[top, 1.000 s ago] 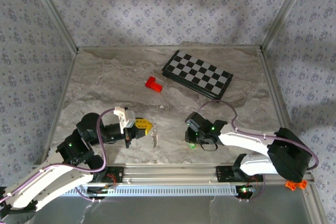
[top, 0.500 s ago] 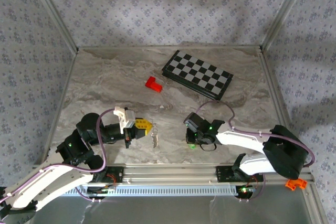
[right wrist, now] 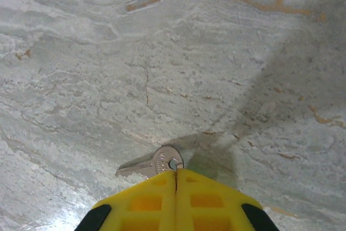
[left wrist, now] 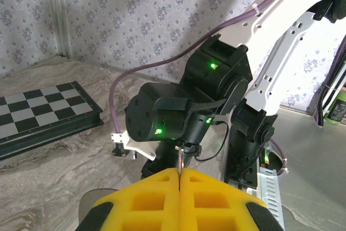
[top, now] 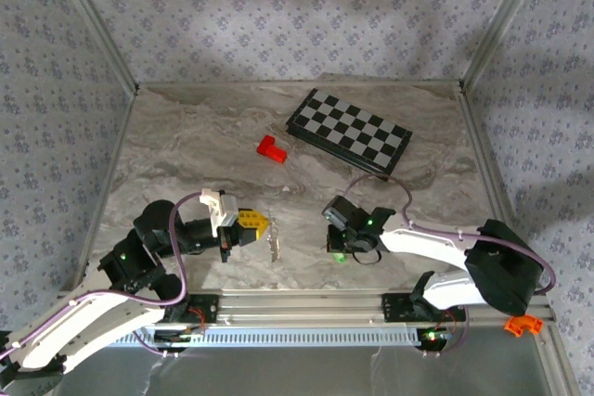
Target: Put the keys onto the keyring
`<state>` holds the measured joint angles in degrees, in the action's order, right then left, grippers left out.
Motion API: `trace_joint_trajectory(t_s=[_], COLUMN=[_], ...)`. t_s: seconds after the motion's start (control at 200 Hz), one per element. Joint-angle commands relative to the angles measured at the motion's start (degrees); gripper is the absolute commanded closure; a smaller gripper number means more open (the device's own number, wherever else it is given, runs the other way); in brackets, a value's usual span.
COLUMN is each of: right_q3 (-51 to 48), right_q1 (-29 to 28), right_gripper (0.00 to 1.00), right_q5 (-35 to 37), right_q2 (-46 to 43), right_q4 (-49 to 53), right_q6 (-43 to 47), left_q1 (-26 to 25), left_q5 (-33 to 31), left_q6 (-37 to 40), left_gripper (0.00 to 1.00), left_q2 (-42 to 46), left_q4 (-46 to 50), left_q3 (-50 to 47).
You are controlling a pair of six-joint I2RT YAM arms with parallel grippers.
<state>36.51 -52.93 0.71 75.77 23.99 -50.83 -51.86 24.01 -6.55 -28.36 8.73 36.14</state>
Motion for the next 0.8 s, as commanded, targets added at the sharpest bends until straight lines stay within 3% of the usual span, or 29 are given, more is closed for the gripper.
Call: trace_joint_trajectory(t_s=[0.0, 0.455, 0.795], right_q3=[3.67, 20.25, 27.01], right_q1=[-0.35, 2.89, 7.46], right_gripper=[0.99, 1.00, 1.00], right_q5=[0.96, -9.68, -11.06], right_q2=[1.21, 14.39, 22.07], right_q4=[7.13, 32.45, 38.85], right_q6=[3.43, 21.31, 29.26], left_q1=[0.16, 0.01, -0.58], left_q5=[1.04, 1.98, 2.62], left_q6=[-0.21, -0.59, -0.84], left_gripper=[1.00, 1.00, 1.00], left_q2=[1.29, 2.49, 2.17], left_q4=[-3.72, -4.95, -5.51], left_q3=[0.99, -0.08, -0.09])
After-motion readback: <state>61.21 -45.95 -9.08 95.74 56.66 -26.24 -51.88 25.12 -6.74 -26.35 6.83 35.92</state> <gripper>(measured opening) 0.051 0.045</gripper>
